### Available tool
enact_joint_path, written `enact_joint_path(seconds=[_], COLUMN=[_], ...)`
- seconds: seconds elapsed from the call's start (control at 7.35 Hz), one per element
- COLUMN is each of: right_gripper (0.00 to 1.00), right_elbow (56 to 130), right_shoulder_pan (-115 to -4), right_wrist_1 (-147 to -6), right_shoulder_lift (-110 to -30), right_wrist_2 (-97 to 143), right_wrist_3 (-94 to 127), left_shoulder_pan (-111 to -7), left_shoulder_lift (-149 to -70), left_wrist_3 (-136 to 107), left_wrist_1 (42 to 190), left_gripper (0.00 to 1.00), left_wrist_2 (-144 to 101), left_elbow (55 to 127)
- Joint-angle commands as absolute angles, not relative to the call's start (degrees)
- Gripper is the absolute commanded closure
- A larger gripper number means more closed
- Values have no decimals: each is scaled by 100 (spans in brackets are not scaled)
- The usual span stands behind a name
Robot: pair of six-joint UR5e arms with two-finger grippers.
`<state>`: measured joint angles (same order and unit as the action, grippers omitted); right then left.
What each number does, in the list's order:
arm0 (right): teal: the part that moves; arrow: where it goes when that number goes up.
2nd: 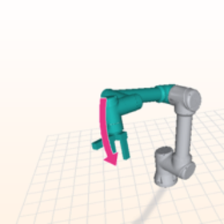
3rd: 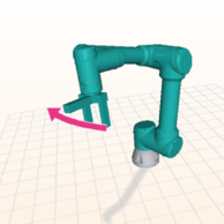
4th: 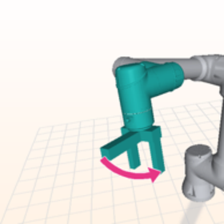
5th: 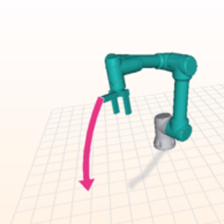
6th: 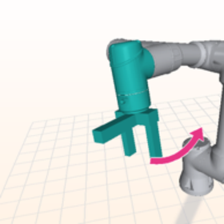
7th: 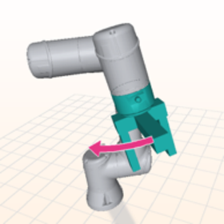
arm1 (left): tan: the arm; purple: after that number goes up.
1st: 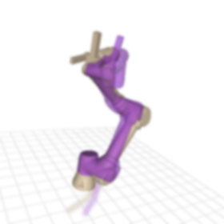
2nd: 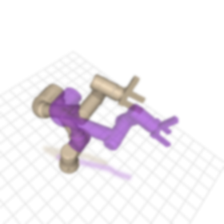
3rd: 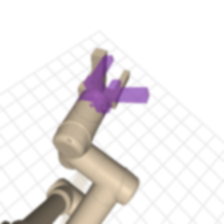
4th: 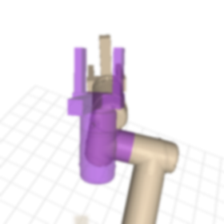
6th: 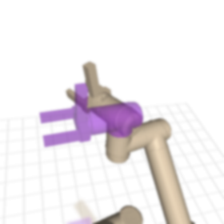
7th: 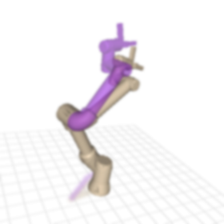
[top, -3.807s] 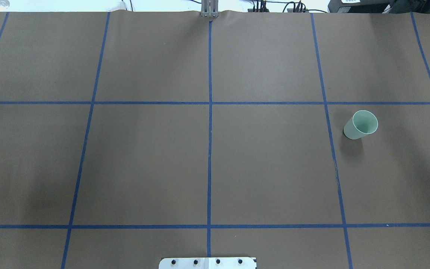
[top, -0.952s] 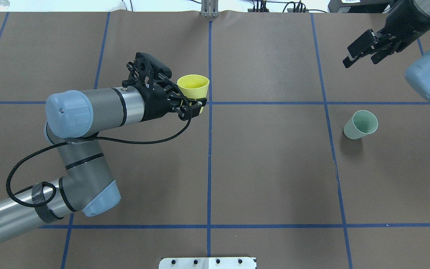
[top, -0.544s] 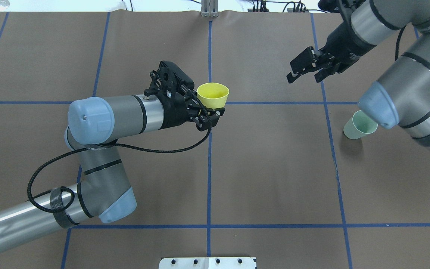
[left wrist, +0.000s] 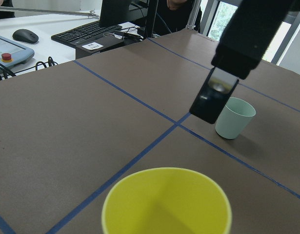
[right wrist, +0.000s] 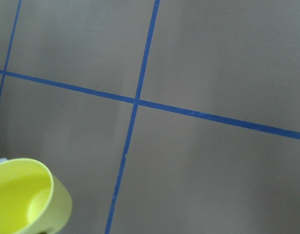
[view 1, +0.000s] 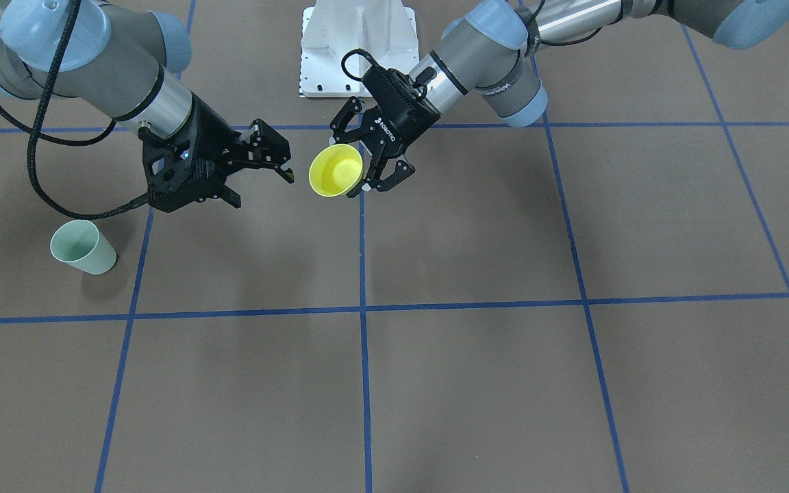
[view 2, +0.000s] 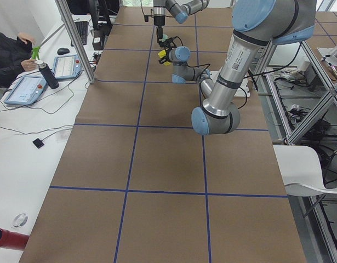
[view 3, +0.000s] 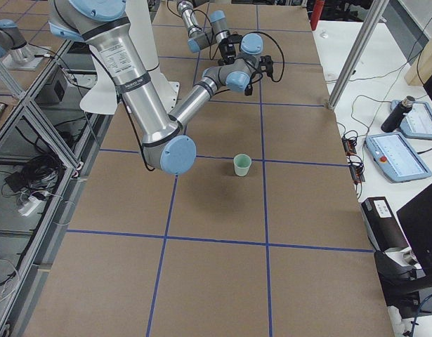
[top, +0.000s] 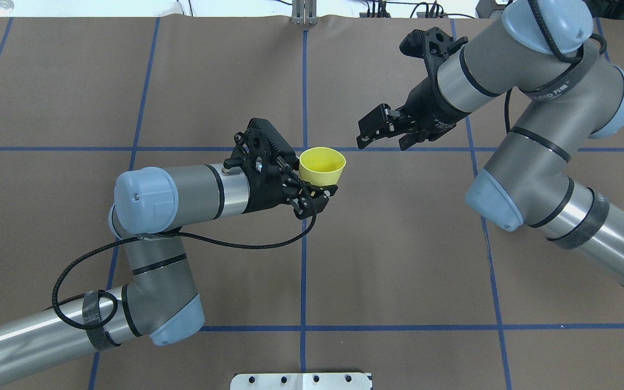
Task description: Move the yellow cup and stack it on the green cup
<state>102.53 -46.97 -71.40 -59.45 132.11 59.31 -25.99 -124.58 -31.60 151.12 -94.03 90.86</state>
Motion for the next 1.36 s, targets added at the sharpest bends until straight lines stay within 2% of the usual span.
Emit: enact_joint_path(seconds=[0.0,0.95,1.22], right_gripper=[5,7,11], right_elbow=[10239,10081,9994], right_shoulder_pan=[-4684,-4483,-4334], right_wrist_1=[-7137,-7137,-7137], right_shoulder_lift=[-5906,-5801,-5801], right_wrist_2=[13219,13219,13219], right_wrist_3=[5959,5959,5959], left_shoulder_pan=[-2471,-2232,-2241], left_shoulder_lift=[-12445,-12822,-12946], left_wrist_3=[-3085,-3085,-3085], left_wrist_1=[15502,15539,15539], left_gripper=[100,100,100], left_wrist_2=[-9396,-9387,-9378], left_elbow=[8738,8614,8499])
